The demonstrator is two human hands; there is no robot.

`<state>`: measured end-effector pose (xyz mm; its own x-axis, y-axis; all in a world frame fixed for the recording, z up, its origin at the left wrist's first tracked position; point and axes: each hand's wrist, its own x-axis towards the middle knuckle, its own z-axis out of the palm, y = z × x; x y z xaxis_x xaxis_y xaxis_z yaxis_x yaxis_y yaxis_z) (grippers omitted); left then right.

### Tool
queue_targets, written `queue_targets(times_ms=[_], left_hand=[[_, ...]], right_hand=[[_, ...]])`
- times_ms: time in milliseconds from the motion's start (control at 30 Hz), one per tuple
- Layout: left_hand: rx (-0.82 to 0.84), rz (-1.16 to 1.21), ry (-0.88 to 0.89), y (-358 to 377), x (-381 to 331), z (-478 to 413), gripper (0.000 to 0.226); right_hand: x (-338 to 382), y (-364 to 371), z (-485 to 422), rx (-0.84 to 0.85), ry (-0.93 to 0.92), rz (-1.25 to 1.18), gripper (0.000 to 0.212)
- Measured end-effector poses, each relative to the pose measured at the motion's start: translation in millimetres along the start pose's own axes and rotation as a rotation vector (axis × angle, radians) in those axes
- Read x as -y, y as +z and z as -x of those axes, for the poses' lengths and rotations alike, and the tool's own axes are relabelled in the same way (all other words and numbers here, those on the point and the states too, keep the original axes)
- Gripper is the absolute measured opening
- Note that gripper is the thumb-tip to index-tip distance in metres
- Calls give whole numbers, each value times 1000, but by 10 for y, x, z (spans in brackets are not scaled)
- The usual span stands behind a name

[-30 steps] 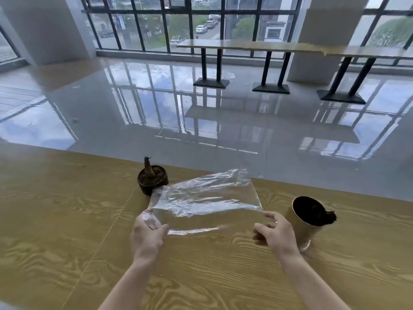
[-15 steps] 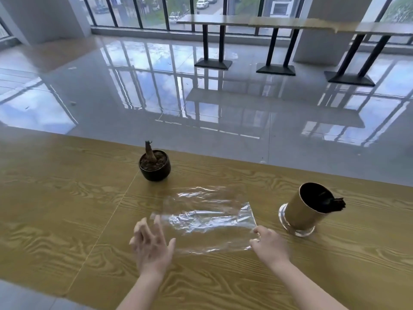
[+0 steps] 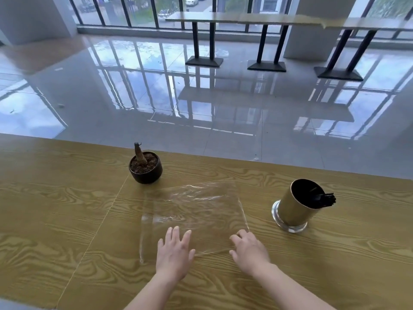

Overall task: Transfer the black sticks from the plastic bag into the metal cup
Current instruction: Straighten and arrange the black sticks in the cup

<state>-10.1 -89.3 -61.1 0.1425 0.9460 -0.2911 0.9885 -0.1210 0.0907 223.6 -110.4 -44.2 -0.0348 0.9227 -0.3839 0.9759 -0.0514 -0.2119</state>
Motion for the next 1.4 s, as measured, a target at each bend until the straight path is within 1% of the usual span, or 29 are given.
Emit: queue_targets(times_ms=[100, 200, 333, 433, 500, 567, 633, 700, 733, 767, 867, 933, 967, 1000, 1033, 1100, 1167, 1267, 1333, 1400], left_hand=[[-29, 12, 69, -63, -174, -40, 64], [-59, 60, 160, -162, -479, -108, 63], [-76, 225, 282, -351, -965, -224, 63], [-89, 372, 363, -518, -1352, -295, 63], [-104, 444, 422, -629, -1622, -326, 64], [-130, 503, 472, -755, -1888, -346, 65], [-163, 560, 524, -885, -2135, -373, 67], [-199, 595, 569, -1005, -2354, -414, 70], [-213, 597, 589, -1057, -2453, -438, 72], [-222, 589, 606, -1101, -2547, -463, 75], [-225, 531, 630, -1209, -2787, -541, 83], [-199, 468, 614, -1270, -2902, -612, 94], [-173, 436, 603, -1295, -2942, -655, 100], [-141, 394, 586, -1313, -2974, -703, 102], [-111, 342, 565, -1319, -2998, -750, 95], [-86, 276, 545, -1306, -3033, -830, 72], [-78, 277, 545, -1296, -3068, -880, 56], [-34, 298, 549, -1310, -3127, -926, 37], [1, 313, 557, -1311, -3151, -957, 27], [5, 318, 563, -1301, -3159, -987, 19]], right_hand=[[-89, 8, 42, -18, 7, -80, 37], [-235, -63, 139, -117, 46, -271, 39], [-616, -265, 370, -298, 235, -565, 32], [-991, -436, 549, -456, 393, -736, 24], [-1226, -578, 634, -542, 456, -825, 23], [-1414, -742, 686, -605, 473, -881, 25], [-1556, -898, 719, -677, 474, -897, 35], [-1665, -1038, 731, -747, 458, -876, 51], [-1712, -1102, 723, -756, 444, -856, 59], [-1753, -1162, 704, -738, 428, -835, 70], [-1859, -1328, 607, -610, 398, -766, 101], [-1921, -1414, 524, -548, 380, -726, 108], [-1953, -1450, 481, -522, 372, -709, 107], [-1984, -1476, 443, -495, 365, -686, 105], [-2010, -1496, 410, -469, 359, -659, 100], [-2049, -1520, 354, -453, 346, -623, 83], [-2075, -1538, 299, -457, 321, -634, 63], [-2100, -1579, 222, -432, 288, -675, 40], [-2100, -1624, 175, -411, 273, -671, 31], [-2075, -1684, 124, -384, 249, -672, 29]])
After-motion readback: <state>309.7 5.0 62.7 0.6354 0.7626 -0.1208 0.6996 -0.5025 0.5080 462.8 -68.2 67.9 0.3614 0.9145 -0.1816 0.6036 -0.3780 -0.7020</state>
